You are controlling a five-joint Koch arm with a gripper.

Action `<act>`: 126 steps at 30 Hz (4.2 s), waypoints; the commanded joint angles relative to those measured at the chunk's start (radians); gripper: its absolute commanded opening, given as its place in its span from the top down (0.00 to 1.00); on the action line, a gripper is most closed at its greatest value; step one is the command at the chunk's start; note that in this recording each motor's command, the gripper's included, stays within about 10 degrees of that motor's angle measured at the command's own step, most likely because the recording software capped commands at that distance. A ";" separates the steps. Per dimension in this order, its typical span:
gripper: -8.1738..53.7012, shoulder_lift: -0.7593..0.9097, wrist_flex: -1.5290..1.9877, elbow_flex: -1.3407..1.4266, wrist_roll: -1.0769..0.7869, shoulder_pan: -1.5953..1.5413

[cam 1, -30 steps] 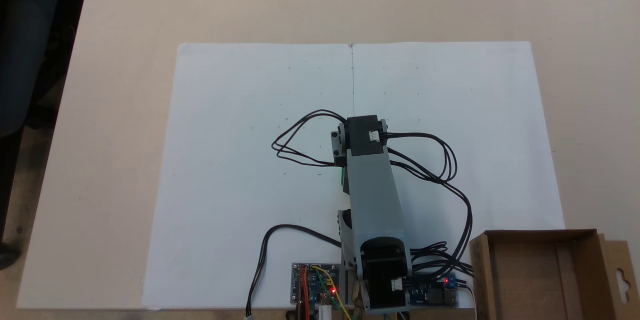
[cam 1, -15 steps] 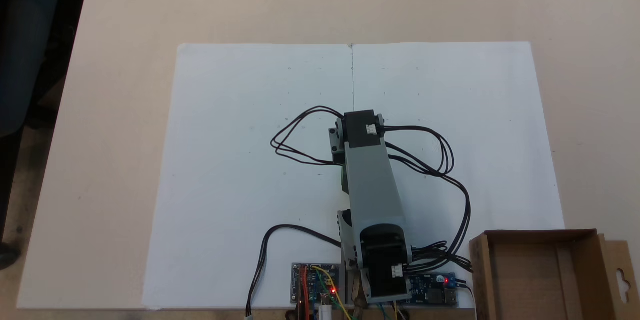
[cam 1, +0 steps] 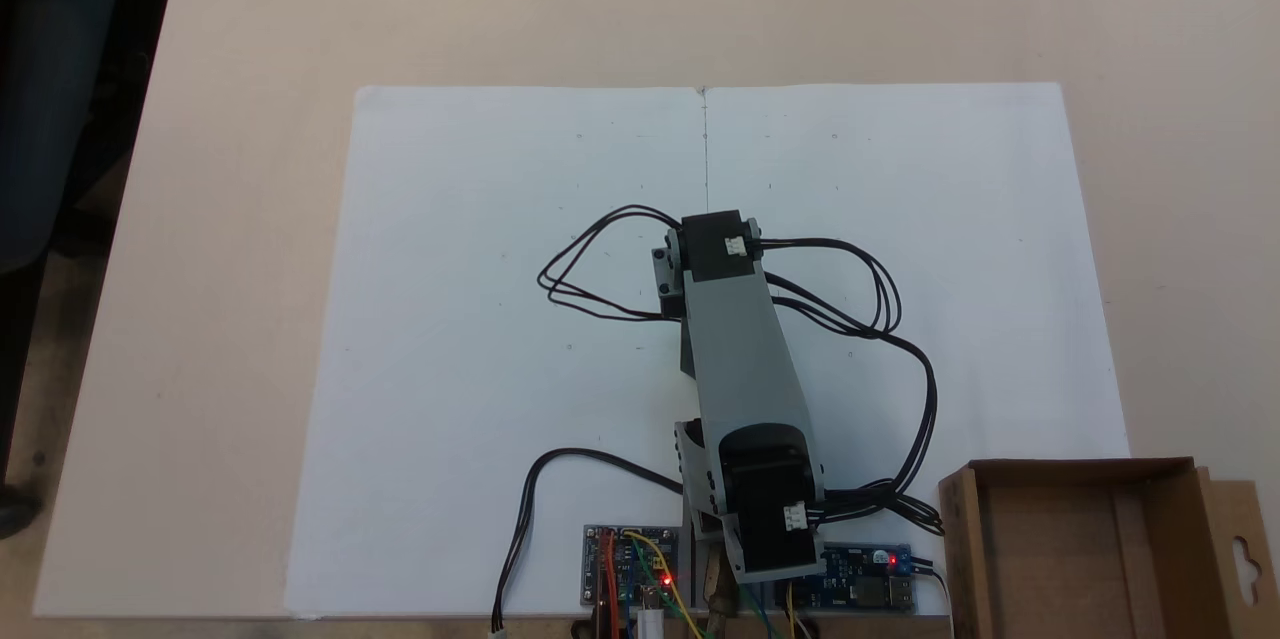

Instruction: Grasp a green dice and put it in the bin.

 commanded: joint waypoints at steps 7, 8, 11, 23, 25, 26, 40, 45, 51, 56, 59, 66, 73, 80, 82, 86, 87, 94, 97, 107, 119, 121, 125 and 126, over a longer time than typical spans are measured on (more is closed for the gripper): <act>0.12 0.002 -0.025 0.009 0.080 -0.003; 0.12 0.002 -0.025 0.015 0.083 -0.003; 0.12 0.000 -0.023 0.026 0.092 -0.003; 0.12 -0.052 -0.057 0.060 0.107 0.003; 0.13 -0.066 -0.077 0.060 0.107 0.005; 0.13 -0.074 -0.091 0.060 0.107 0.006; 0.14 -0.129 -0.170 0.074 0.107 0.017; 0.15 -0.129 -0.224 0.086 0.106 0.037; 0.16 -0.098 -0.311 0.141 0.106 0.038; 0.16 -0.098 -0.319 0.156 0.104 0.041; 0.16 -0.077 -0.351 0.179 0.104 0.043; 0.16 -0.021 -0.359 0.219 0.104 0.043; 0.18 0.028 -0.364 0.250 0.104 0.043; 0.26 0.043 -0.373 0.267 0.104 0.037; 0.28 0.049 -0.382 0.273 0.104 0.034; 0.29 0.054 -0.391 0.281 0.106 0.029; 0.35 0.055 -0.393 0.281 0.104 0.029; 0.60 0.081 -0.396 0.287 0.101 0.023; 0.68 0.095 -0.396 0.287 0.101 0.025; 0.68 0.202 -0.526 0.176 0.066 0.184; 0.68 0.028 -0.770 -0.158 -0.262 0.703; 0.68 0.008 -0.769 -0.215 -0.295 0.790; 0.68 -0.031 -0.764 -0.299 -0.318 0.988; 0.68 -0.034 -0.764 -0.307 -0.318 1.040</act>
